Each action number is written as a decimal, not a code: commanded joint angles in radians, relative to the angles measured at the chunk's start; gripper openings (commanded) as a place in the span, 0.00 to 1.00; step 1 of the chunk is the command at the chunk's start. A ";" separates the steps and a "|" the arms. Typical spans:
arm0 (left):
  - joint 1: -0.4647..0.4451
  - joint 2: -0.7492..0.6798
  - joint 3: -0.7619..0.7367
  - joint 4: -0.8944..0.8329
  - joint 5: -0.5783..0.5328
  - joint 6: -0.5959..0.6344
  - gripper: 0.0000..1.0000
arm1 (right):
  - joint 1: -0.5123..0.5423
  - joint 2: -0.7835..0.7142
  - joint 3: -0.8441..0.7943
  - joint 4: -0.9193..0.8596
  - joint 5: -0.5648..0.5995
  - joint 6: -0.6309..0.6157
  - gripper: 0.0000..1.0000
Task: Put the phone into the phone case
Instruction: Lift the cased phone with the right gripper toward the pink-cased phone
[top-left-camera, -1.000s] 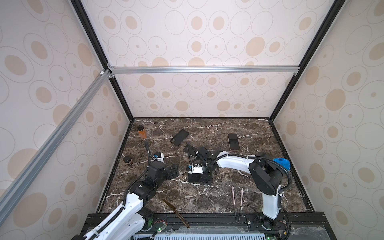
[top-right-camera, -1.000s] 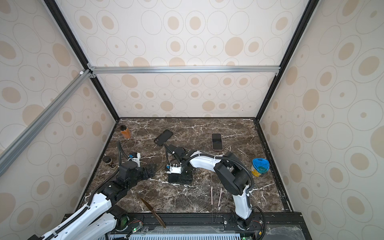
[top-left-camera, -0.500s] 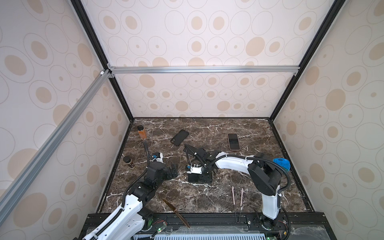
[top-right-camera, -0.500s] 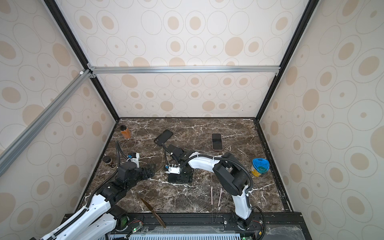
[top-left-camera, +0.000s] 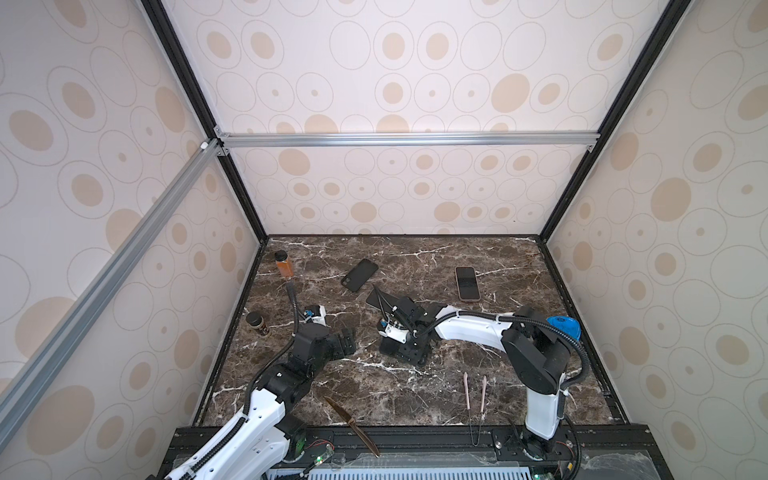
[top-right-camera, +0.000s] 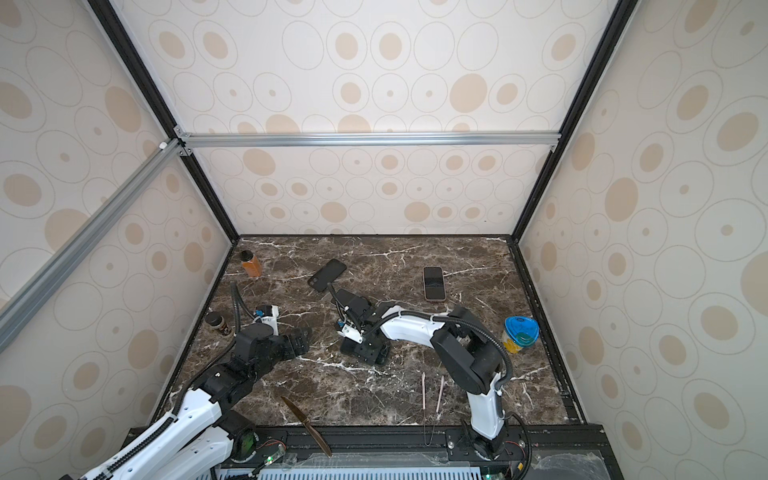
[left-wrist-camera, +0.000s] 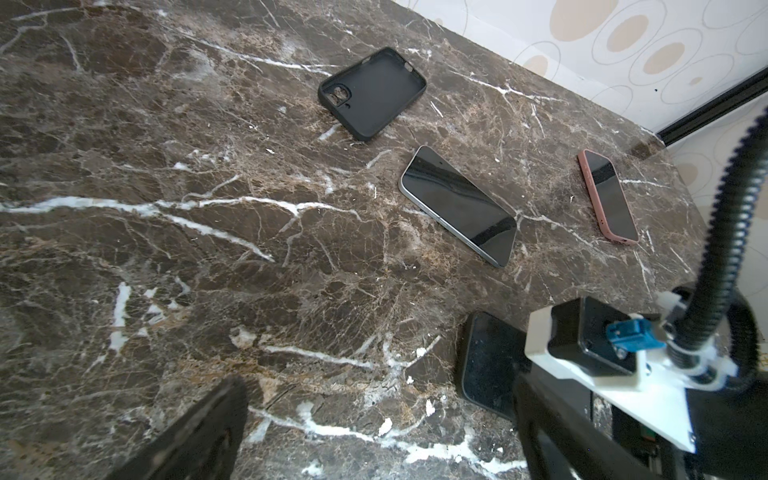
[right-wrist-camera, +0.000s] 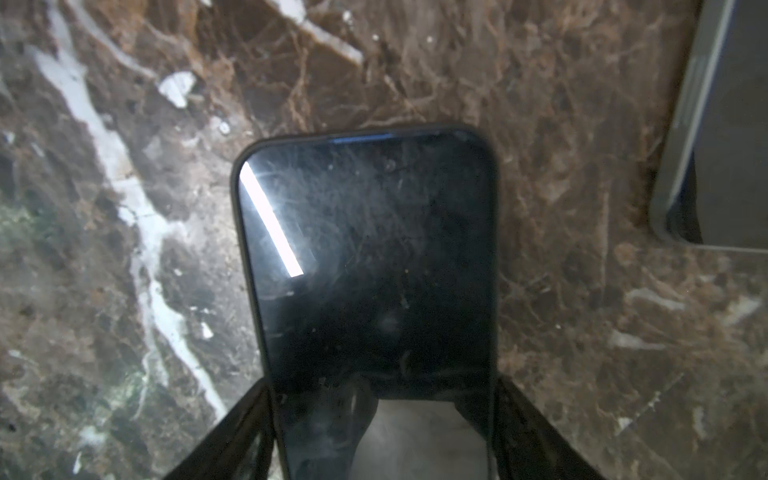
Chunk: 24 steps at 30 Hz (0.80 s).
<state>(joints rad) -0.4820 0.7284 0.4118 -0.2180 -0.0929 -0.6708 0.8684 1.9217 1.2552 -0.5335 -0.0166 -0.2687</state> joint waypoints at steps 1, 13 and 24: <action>0.005 -0.001 0.009 0.013 -0.001 -0.021 1.00 | -0.032 -0.036 -0.024 -0.011 0.040 0.094 0.43; 0.005 0.059 0.034 0.050 0.023 -0.012 1.00 | -0.202 -0.219 -0.088 0.059 -0.036 0.260 0.28; 0.007 0.135 0.070 0.078 0.085 0.006 1.00 | -0.413 -0.287 -0.031 0.035 0.042 0.337 0.25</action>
<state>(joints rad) -0.4786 0.8539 0.4320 -0.1619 -0.0269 -0.6754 0.4854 1.6569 1.1812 -0.4877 -0.0204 0.0414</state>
